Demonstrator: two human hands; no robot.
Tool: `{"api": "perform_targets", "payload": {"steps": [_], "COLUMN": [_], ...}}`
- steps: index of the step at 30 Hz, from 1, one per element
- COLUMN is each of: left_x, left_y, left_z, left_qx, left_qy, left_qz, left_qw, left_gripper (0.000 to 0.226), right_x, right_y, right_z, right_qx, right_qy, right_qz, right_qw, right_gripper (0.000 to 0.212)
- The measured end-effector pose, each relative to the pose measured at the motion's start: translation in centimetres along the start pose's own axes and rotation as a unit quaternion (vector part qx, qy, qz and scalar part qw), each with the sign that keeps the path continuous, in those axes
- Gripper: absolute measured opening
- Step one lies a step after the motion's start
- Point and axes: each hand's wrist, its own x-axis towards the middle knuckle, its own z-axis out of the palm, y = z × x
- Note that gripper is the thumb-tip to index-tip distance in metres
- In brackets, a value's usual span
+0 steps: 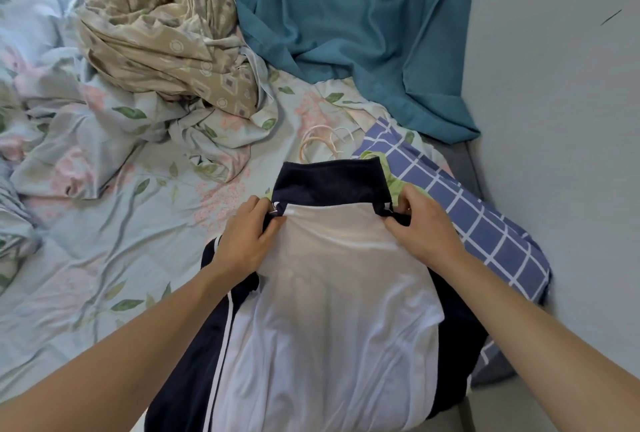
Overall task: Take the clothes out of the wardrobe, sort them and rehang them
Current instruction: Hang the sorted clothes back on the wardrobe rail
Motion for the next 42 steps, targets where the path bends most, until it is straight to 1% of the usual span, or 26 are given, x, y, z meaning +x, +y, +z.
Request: {"api": "perform_targets", "payload": {"steps": [3, 6, 9, 11, 15, 19, 20, 21, 22, 23, 25, 27, 29, 31, 34, 37, 39, 40, 42], "left_x": [-3.3, -7.4, -12.1, -15.3, -22.0, -29.2, -31.1, -32.9, -34.8, -36.6, -40.0, -43.5, -47.1, -50.6, -55.8, -61.1, -64.8, -66.8, -70.7], "left_y": [2.9, 6.8, 10.4, 12.7, 17.3, 20.9, 21.4, 21.8, 22.3, 22.8, 23.7, 24.2, 24.3, 24.3, 24.2, 23.0, 22.1, 21.6, 20.7], "left_z": [-4.1, -9.2, -14.5, -17.9, -23.6, -28.3, -29.2, -30.1, -31.0, -31.7, -33.2, -34.6, -35.8, -36.8, -37.7, -38.2, -38.2, -38.1, -38.1], "left_qx": [0.001, 0.009, -0.002, -0.004, -0.021, -0.054, -0.061, -0.066, -0.071, -0.073, -0.069, -0.053, -0.031, -0.033, -0.064, -0.119, -0.173, -0.204, -0.248], "left_qy": [-0.013, -0.022, -0.026, -0.014, 0.055, 0.139, 0.158, 0.174, 0.192, 0.214, 0.260, 0.305, 0.351, 0.386, 0.411, 0.420, 0.415, 0.417, 0.436], "left_qz": [0.002, -0.025, -0.052, -0.063, -0.088, -0.150, -0.158, -0.165, -0.167, -0.166, -0.169, -0.180, -0.200, -0.215, -0.223, -0.234, -0.230, -0.231, -0.233], "left_qw": [1.000, 0.999, 0.998, 0.998, 0.994, 0.977, 0.973, 0.969, 0.964, 0.960, 0.948, 0.934, 0.914, 0.896, 0.882, 0.869, 0.863, 0.855, 0.833], "left_gripper": [0.033, 0.032, 0.031, 0.031, 0.030, 0.028, 0.030, 0.029, 0.019, 0.013, 0.029, 0.031, 0.046, 0.047, 0.041, 0.036, 0.048, 0.054, 0.057], "right_x": [-3.5, -7.0, -10.8, -13.0, -16.0, -18.0, -18.4, -18.7, -19.0, -19.3, -20.3, -21.6, -23.1, -24.9, -28.2, -32.2, -35.0, -36.6, -39.8], "right_y": [-2.7, -6.0, -9.4, -11.7, -16.6, -22.4, -23.9, -25.3, -26.8, -28.3, -31.5, -34.8, -38.1, -41.0, -44.7, -47.9, -50.2, -51.3, -53.7], "right_z": [-2.7, -6.2, -9.9, -12.3, -16.5, -19.0, -19.4, -19.8, -20.1, -20.4, -20.8, -21.0, -21.0, -20.5, -19.2, -17.2, -15.4, -14.3, -11.9], "right_qx": [0.015, 0.029, 0.053, 0.068, 0.094, 0.100, 0.105, 0.110, 0.113, 0.112, 0.112, 0.119, 0.121, 0.122, 0.127, 0.143, 0.146, 0.146, 0.151], "right_qy": [-0.002, -0.018, -0.019, -0.012, -0.004, -0.030, -0.042, -0.054, -0.063, -0.071, -0.085, -0.095, -0.102, -0.118, -0.148, -0.180, -0.198, -0.207, -0.218], "right_qz": [0.000, 0.003, -0.023, -0.053, -0.127, -0.198, -0.220, -0.241, -0.263, -0.285, -0.330, -0.372, -0.413, -0.447, -0.481, -0.508, -0.524, -0.532, -0.546], "right_qw": [1.000, 0.999, 0.998, 0.996, 0.987, 0.975, 0.969, 0.963, 0.956, 0.949, 0.933, 0.916, 0.897, 0.879, 0.855, 0.830, 0.816, 0.808, 0.795], "right_gripper": [0.035, 0.030, 0.027, 0.027, 0.030, 0.030, 0.030, 0.029, 0.029, 0.029, 0.026, 0.023, 0.020, 0.020, 0.021, 0.022, 0.021, 0.021, 0.022]}}
